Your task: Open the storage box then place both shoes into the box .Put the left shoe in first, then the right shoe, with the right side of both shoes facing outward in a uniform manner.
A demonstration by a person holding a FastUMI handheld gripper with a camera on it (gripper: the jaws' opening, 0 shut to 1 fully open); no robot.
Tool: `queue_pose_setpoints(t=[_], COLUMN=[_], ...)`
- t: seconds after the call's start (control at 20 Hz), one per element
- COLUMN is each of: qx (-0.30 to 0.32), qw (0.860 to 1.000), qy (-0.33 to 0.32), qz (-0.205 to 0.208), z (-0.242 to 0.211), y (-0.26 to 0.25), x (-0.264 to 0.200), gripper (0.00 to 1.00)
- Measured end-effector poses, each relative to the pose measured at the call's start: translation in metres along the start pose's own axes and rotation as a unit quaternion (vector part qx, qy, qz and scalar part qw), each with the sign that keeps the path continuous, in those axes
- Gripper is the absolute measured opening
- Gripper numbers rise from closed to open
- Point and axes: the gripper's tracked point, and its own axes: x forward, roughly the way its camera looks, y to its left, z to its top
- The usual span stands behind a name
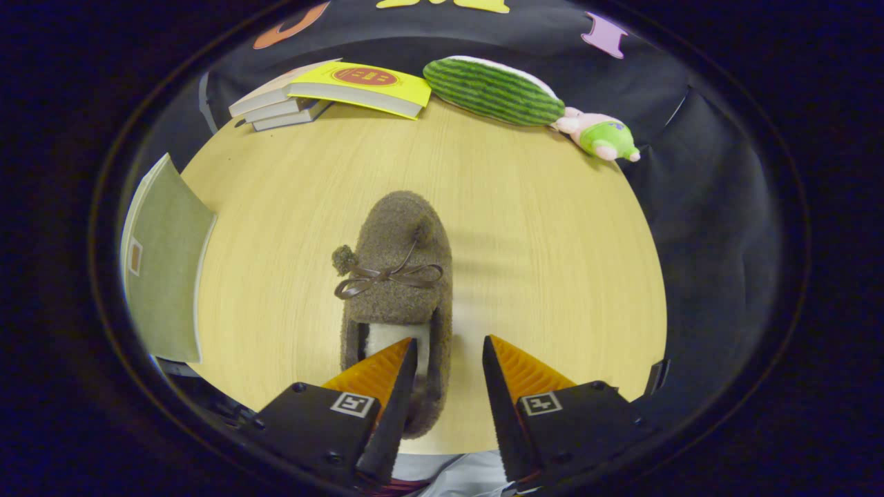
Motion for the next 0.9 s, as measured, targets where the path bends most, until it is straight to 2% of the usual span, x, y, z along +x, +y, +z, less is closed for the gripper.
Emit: queue_pose_setpoints(t=[0.1,0.5,0.7,0.9], qx=[0.005,0.059,0.106,0.12], qw=[1.0,0.997,0.99,0.988], qy=[0.015,0.018,0.037,0.034], qz=[0.015,0.038,0.086,0.089], z=[-0.003,0.0,-0.005,-0.001], y=[0.005,0.003,0.01,0.004], x=[0.007,0.017,0.01,-0.008], gripper=[0.42,0.08,0.06,0.06])
